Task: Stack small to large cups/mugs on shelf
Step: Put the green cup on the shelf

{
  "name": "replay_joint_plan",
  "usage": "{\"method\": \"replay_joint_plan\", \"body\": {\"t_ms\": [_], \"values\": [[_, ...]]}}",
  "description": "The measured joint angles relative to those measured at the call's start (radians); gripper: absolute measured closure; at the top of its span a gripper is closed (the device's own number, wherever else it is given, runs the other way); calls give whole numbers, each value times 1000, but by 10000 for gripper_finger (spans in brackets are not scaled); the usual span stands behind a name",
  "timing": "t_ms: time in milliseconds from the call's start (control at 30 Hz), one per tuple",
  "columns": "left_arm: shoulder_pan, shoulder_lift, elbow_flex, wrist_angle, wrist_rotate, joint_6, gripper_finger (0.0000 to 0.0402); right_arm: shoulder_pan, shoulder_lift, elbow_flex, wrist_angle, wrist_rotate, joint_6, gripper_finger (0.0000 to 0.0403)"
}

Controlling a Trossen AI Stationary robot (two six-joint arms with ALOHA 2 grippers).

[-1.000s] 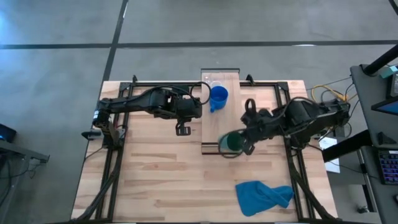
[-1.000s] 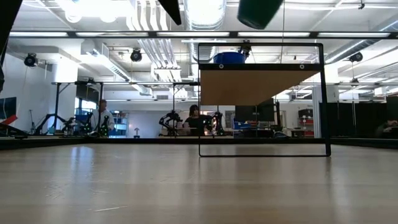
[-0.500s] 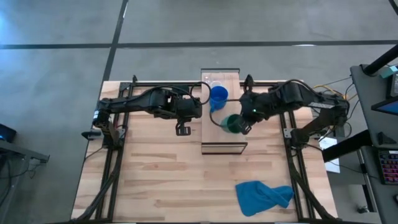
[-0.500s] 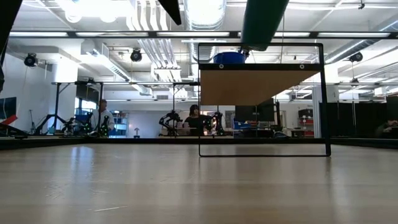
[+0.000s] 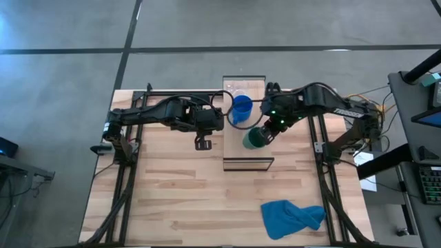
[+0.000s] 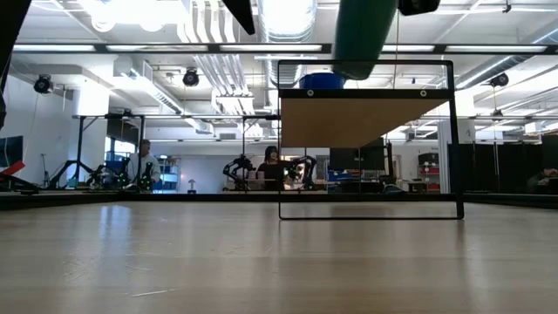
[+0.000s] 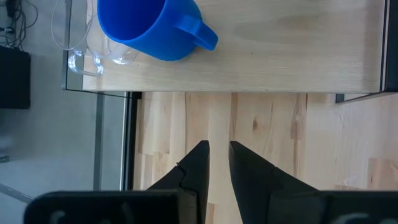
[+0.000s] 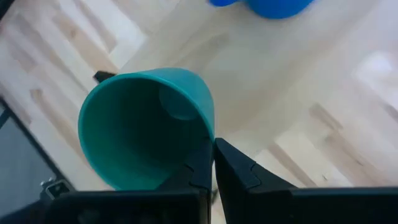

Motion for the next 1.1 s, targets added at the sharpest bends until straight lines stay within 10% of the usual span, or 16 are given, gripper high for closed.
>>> {"method": "replay_joint_plan", "body": {"t_ms": [1100], "values": [[-1,0,0,-3,0,0,354,-50,136,66,16,-56,-79,394]]}}
